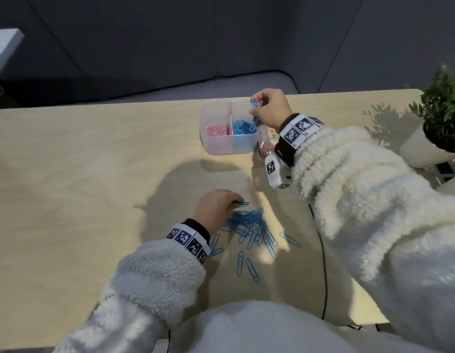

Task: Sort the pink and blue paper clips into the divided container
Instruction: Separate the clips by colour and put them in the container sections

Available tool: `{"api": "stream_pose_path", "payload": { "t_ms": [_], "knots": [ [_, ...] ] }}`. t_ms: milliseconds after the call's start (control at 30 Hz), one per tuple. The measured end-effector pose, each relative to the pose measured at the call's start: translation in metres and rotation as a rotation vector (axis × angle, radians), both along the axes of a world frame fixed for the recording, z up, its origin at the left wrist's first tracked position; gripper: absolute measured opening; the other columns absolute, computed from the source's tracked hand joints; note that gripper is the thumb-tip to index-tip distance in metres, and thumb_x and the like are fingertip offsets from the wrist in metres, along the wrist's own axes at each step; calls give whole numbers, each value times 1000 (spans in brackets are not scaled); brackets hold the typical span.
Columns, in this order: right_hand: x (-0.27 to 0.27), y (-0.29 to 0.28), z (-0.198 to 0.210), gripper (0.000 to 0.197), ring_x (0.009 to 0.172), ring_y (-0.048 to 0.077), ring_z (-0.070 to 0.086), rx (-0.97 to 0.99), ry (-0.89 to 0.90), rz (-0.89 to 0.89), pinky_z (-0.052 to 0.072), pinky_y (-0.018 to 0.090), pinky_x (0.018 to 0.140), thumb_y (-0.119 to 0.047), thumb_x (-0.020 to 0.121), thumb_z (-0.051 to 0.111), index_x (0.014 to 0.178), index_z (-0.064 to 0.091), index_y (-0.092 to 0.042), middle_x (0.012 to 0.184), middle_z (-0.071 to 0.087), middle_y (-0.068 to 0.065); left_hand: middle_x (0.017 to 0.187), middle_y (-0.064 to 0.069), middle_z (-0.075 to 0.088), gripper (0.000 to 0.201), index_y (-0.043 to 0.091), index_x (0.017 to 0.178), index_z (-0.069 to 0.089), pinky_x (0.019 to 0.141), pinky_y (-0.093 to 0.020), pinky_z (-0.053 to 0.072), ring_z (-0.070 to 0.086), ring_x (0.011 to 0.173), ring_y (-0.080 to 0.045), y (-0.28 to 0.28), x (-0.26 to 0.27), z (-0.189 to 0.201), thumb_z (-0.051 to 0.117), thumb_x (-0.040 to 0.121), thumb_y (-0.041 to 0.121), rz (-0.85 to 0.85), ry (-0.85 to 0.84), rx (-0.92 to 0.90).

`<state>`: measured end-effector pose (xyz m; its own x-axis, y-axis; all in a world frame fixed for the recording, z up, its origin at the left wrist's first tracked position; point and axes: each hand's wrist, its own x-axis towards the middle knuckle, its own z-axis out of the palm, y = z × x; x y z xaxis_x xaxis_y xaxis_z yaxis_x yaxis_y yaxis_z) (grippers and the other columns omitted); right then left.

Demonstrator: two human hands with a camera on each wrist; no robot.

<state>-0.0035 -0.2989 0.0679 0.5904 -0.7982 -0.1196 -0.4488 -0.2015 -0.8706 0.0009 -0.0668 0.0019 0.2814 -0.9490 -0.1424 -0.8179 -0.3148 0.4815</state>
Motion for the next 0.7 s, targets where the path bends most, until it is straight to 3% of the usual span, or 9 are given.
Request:
{"api": "stream_pose_path", "payload": {
  "t_ms": [100, 167, 233, 333, 400, 467, 533, 633, 700],
  "knots": [
    [17, -2, 0, 25, 87, 19, 57, -149, 81, 17, 53, 38, 87, -3, 81, 64, 105, 64, -3, 92, 56, 4, 100, -9, 72, 22, 12, 104, 69, 79, -38, 49, 64, 93, -30, -13, 8, 13, 53, 91, 19, 21, 20, -79],
    [22, 0, -5, 26, 91, 18, 54, -185, 164, 98, 49, 34, 93, -6, 84, 61, 110, 62, -4, 99, 59, 7, 102, -9, 72, 21, 12, 103, 70, 80, -34, 46, 64, 95, -28, -26, 17, 24, 54, 90, 21, 54, 31, -147],
    [21, 4, -12, 30, 106, 24, 57, -187, 248, 193, 43, 31, 99, -6, 89, 53, 119, 59, -5, 118, 61, 14, 103, -9, 73, 21, 11, 102, 70, 81, -30, 43, 64, 96, -26, -41, 26, 36, 56, 90, 20, 83, 23, -211],
    [10, 4, -14, 37, 124, 28, 50, -189, 237, 173, 35, 31, 109, -3, 93, 40, 127, 53, -5, 133, 54, 15, 100, -11, 72, 21, 9, 99, 70, 82, -34, 46, 64, 94, -28, -68, 37, 50, 52, 91, 16, 113, -34, -242],
    [-6, 2, -14, 37, 119, 27, 55, -193, 120, 59, 38, 37, 108, -3, 89, 38, 121, 57, -7, 128, 58, 12, 104, -12, 71, 23, 9, 103, 69, 86, -36, 47, 62, 99, -28, -87, 44, 56, 49, 91, 14, 154, -32, -250],
    [-28, 1, -15, 35, 105, 26, 62, -197, -26, -52, 47, 42, 99, -4, 84, 40, 112, 61, -8, 115, 64, 11, 110, -13, 69, 25, 9, 109, 66, 90, -34, 43, 59, 105, -29, -108, 51, 61, 49, 91, 13, 209, 9, -233],
    [-54, 9, -18, 27, 93, 21, 63, -183, -105, -93, 52, 38, 90, 0, 85, 45, 105, 62, -5, 102, 65, 10, 111, -13, 68, 26, 10, 109, 65, 88, -33, 42, 58, 106, -30, -130, 59, 63, 47, 91, 13, 248, 7, -153],
    [-96, 29, -33, 17, 73, 1, 60, -132, -98, -66, 53, 24, 76, 0, 87, 50, 97, 64, -4, 90, 62, 3, 108, -19, 66, 24, 5, 101, 65, 83, -38, 45, 59, 103, -37, -155, 67, 60, 46, 88, 5, 263, -98, -57],
    [-123, 44, -45, 19, 66, 0, 58, -101, -56, -11, 52, 29, 73, 0, 87, 50, 90, 65, -10, 80, 63, -5, 104, -22, 65, 21, -1, 93, 64, 76, -40, 44, 59, 98, -40, -164, 67, 55, 44, 87, 1, 242, -185, -8]
  ]
}}
